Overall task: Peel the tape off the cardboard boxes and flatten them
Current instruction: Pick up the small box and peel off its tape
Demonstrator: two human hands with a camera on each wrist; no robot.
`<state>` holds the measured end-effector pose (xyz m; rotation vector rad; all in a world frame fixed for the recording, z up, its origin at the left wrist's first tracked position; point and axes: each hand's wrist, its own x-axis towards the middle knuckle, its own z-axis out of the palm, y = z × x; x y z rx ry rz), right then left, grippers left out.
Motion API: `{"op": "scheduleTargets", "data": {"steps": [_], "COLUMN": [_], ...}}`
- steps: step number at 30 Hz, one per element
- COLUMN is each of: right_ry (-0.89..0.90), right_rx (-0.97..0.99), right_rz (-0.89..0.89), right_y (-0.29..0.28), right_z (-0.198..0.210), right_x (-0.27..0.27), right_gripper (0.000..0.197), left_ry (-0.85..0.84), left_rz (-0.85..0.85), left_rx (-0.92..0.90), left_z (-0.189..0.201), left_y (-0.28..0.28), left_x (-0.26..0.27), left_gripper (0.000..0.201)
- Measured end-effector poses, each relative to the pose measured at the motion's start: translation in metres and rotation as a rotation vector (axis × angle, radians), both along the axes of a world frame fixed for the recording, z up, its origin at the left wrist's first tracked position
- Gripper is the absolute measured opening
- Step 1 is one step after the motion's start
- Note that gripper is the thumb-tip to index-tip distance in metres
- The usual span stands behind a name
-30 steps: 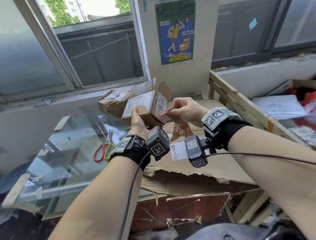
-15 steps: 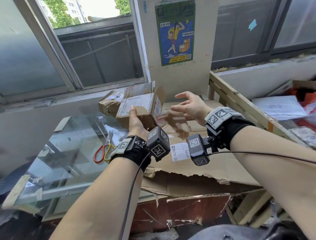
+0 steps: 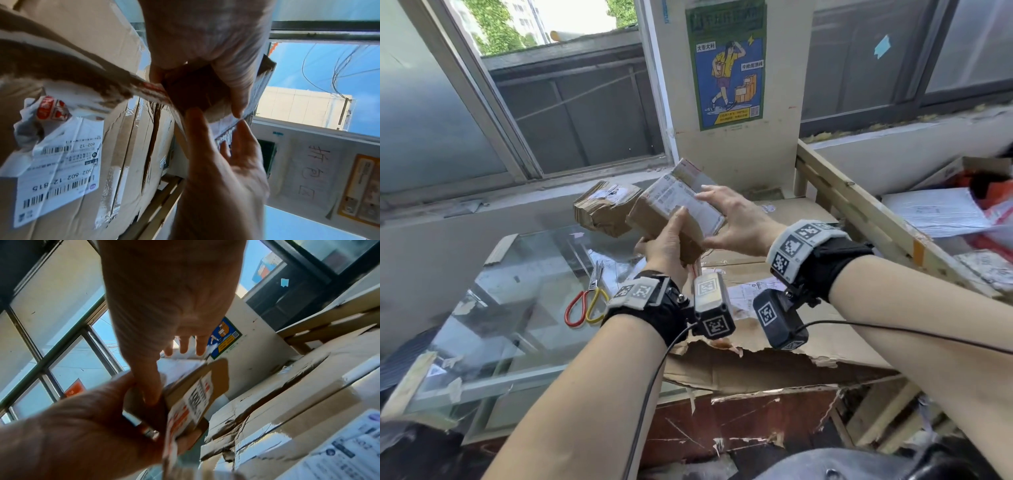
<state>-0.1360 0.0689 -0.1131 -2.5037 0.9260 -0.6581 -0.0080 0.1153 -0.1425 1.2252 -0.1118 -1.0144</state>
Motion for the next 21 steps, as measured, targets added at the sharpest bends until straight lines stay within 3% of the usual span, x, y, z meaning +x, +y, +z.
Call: {"op": "scheduleTargets", "data": {"steps": [5,9,11,16,21], "right_ry": [0.049,-0.040,-0.055,-0.062,-0.097], "right_rx": [0.099,0.177,0.163,0.117,0.083], "right_rz": [-0.044,-0.145,-0.213,-0.255,-0.227], "right_y": [0.000,-0.004,-0.005,-0.002,-0.002], "right_z": [-0.010,-0.014,-0.017,-0.013,-0.011], "right_x": [0.005,-0.001,-0.002,-0.003,-0.007], "right_gripper": [0.103,0.113,0.114,0.104,0.082], "left_ry": [0.041,-0.058,-0.158,-0.324,-0.506], "left_rz": [-0.153,-0.205,-0.217,-0.212,-0.104], "left_rx": [-0.081,-0.083,-0.062,-0.001,0.043], "left_z": [0.012,0.015,0.011,0.009,0.008], "left_y": [0.004,0.007,0.005,0.005,0.005], "left_x": [-0.010,-0.013,-0.016,-0.022,-0.021], "left_gripper": [0.106,0.058,0.047,0.065,0.059]}}
